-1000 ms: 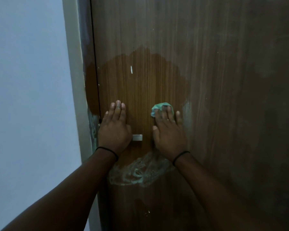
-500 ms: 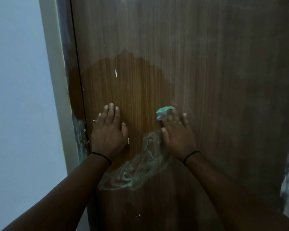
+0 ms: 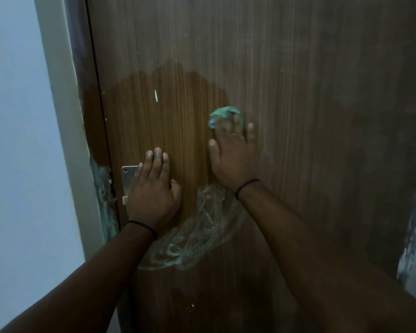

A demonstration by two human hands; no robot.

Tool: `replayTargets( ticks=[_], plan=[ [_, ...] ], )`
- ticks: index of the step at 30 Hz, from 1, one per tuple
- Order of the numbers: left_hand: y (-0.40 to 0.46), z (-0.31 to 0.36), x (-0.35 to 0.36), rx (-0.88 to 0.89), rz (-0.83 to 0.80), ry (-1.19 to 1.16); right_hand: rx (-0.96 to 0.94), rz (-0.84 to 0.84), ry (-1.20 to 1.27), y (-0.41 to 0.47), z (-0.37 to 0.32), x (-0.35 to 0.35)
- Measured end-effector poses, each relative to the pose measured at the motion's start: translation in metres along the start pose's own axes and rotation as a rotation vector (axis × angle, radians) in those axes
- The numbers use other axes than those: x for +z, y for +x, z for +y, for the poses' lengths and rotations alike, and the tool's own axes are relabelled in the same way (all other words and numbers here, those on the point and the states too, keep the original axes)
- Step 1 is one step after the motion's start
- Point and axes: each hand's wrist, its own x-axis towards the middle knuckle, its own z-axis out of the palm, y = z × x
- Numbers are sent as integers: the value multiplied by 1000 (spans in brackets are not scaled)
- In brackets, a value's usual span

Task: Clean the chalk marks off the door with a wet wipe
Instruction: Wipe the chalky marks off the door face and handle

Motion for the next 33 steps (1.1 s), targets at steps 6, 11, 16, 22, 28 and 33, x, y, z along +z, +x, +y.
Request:
replayTargets(
  ticks=[6,11,16,22,28,33],
  plan=[
    [1,6,-12,-21,-30,23,101,22,-65,-12,51,-8],
    [4,30,-12,-93,-39,0,5,-12,-2,-5,21,-6],
    [-3,14,-12,-15,-58,53,125,-71,-76,-54,71,-9],
    [-6,17,-7,-25,-49,59,-22,-105,2,-60,26,6],
    [-10,10,-3,9,-71,87,233,-91,-97,-95,49,19],
    [-13,6,-3,13,-59,73,-131,-176,-6,-113,-5,36]
  ],
)
